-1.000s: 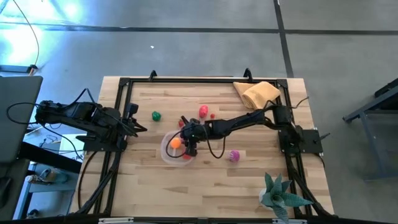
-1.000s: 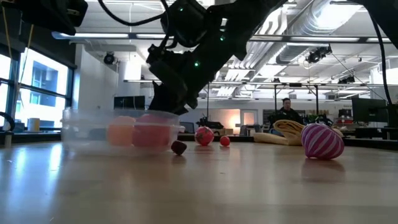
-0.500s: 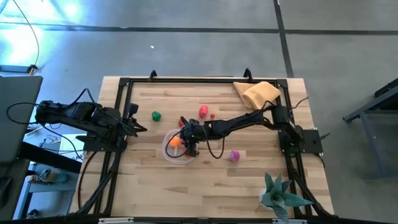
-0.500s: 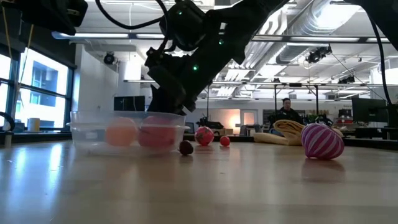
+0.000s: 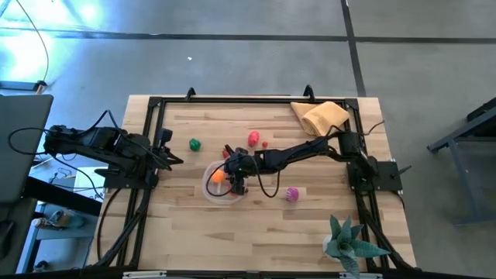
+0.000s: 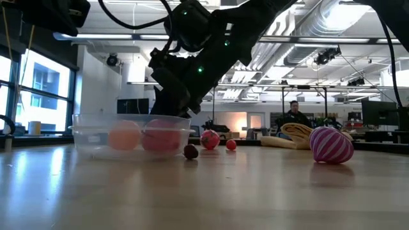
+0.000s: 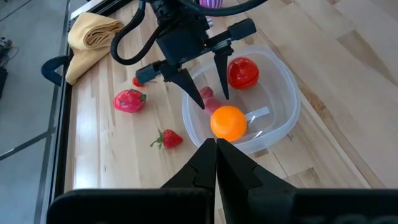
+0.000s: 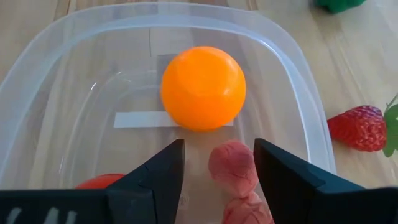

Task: Pick and placing Produce into tupperware
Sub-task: Put the bottom red cherry into the transparent container

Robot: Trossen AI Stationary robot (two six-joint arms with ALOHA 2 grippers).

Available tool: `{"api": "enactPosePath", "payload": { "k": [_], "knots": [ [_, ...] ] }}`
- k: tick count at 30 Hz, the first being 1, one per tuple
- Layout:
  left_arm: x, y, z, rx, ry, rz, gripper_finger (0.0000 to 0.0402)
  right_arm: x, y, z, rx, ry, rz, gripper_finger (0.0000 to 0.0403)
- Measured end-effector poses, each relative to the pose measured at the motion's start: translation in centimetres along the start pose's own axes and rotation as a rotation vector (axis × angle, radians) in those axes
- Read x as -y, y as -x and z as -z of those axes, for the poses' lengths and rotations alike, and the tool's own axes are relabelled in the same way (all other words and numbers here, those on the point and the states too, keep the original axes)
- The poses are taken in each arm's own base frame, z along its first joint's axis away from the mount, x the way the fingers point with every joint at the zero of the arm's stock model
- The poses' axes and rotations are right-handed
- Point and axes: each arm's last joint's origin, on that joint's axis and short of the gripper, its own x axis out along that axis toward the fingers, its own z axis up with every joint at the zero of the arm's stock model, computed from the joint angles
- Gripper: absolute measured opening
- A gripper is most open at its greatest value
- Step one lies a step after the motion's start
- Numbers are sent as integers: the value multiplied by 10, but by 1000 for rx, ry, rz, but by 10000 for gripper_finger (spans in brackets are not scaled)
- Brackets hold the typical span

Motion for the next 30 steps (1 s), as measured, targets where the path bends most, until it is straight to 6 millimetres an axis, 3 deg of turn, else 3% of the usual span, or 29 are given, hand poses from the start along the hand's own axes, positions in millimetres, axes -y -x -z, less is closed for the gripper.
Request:
{"api": "enactPosePath", "payload": {
  "k": [4,9,16,24,30],
  "knots": [
    [0,0,0,0,0,0,3,-3,4,-3,17,22,5,186],
    [0,0,0,0,0,0,3,-16,29,-18,62,71,47,186],
    [0,0,0,1,0,0,3,-62,72,-24,62,104,164,186],
    [0,0,0,0,0,0,3,-114,87,15,21,26,330,186],
    [0,0,0,0,0,0,3,-123,83,58,46,-57,345,186]
  ]
}}
